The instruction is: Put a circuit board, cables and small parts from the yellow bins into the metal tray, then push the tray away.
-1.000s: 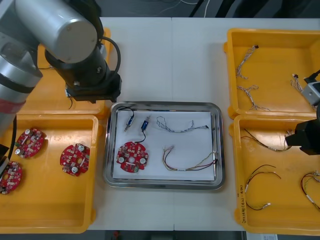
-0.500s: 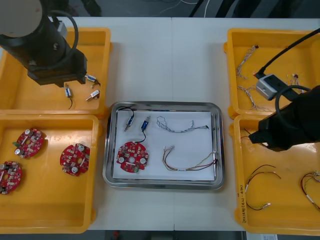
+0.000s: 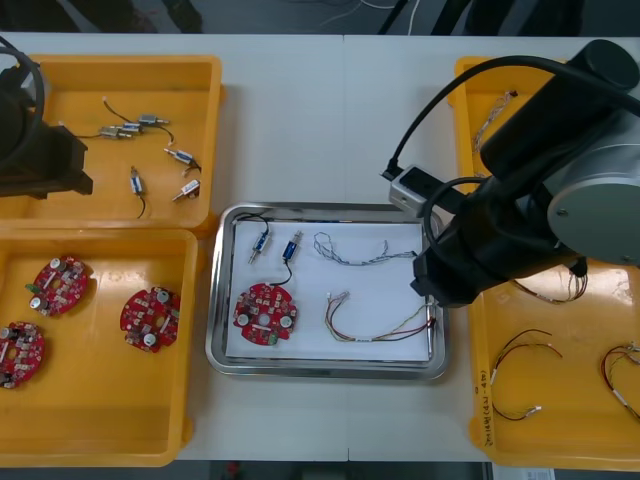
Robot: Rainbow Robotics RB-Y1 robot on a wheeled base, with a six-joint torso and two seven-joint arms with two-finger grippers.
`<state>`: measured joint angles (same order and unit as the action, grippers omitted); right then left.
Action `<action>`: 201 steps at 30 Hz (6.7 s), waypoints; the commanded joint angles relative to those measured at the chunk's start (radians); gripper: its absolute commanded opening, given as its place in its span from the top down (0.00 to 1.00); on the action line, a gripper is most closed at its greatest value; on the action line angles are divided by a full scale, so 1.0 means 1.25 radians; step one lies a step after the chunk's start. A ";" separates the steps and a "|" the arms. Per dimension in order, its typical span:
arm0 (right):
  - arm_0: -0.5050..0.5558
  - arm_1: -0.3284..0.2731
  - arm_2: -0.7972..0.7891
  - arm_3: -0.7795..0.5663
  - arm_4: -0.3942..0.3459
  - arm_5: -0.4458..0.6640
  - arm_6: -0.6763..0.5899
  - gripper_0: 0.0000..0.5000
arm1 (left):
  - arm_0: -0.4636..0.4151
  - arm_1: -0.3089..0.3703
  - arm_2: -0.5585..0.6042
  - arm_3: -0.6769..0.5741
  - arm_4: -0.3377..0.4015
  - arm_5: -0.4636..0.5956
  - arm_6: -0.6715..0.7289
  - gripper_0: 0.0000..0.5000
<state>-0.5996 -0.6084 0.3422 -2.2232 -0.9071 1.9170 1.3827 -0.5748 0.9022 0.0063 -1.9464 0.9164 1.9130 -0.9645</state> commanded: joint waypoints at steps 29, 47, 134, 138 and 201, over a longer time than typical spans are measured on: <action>-0.178 0.152 0.352 0.161 0.116 -0.101 -0.004 0.00 | 0.286 0.037 0.210 -0.201 0.036 0.005 -0.132 0.00; -0.227 0.176 0.548 0.175 0.164 -0.148 0.027 0.00 | 0.286 0.037 0.210 -0.201 0.040 0.005 -0.134 0.00; -0.135 0.184 0.751 0.247 0.459 -0.251 0.022 0.49 | 0.286 0.037 0.210 -0.201 0.040 0.005 -0.134 0.00; -0.135 0.184 0.750 0.247 0.466 -0.251 0.022 0.71 | 0.286 0.037 0.210 -0.201 0.040 0.005 -0.134 0.00; -0.344 0.169 0.818 0.286 0.470 -0.311 0.035 1.00 | 0.286 0.037 0.210 -0.201 0.040 0.005 -0.134 0.00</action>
<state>-0.9756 -0.3882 1.3556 -1.8671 -0.3165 1.5424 1.3911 -0.2332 0.9114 0.2387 -2.1691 0.9586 1.9135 -1.0297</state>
